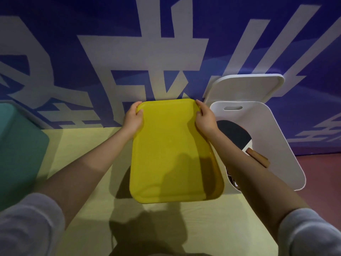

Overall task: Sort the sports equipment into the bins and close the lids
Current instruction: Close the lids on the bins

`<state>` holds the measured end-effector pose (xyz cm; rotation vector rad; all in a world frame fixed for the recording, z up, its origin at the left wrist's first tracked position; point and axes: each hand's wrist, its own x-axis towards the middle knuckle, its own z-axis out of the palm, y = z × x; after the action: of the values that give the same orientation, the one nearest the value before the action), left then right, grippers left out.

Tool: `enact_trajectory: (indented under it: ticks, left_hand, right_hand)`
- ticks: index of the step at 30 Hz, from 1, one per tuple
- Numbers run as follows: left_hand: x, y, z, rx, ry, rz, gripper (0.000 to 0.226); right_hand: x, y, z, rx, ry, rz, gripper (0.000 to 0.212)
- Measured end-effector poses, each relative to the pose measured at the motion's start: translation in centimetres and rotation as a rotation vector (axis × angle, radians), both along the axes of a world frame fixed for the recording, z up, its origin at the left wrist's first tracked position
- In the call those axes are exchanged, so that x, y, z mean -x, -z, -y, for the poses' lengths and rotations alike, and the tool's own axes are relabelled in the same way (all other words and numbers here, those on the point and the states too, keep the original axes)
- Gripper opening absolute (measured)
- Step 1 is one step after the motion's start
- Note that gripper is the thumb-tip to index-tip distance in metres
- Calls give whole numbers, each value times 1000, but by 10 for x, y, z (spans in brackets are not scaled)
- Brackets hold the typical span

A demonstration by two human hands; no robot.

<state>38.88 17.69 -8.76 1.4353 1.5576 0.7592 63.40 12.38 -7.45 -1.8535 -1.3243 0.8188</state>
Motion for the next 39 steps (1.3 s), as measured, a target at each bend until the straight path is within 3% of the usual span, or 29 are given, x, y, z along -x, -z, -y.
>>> enact_trajectory:
  ticks: [10,22,28,34,39]
  left_hand:
    - [6,-2,37,-54,-120,4,44]
    - [16,1,51,-110,-97,-113,46]
    - [17,4,48,-155,-91,-187,45]
    - [16,-2,68,-79,-99,-127,50]
    - [18,-6,161,11,-78,134,48]
  right_hand:
    - [3,1,5,72,-104,48,41]
    - [17,14,24,-39,-141,244,40]
    - [21,16,18,1,-170,375,41]
    - [22,12,47,57,-192,338,45]
    - [18,12,128,69,-258,259,54]
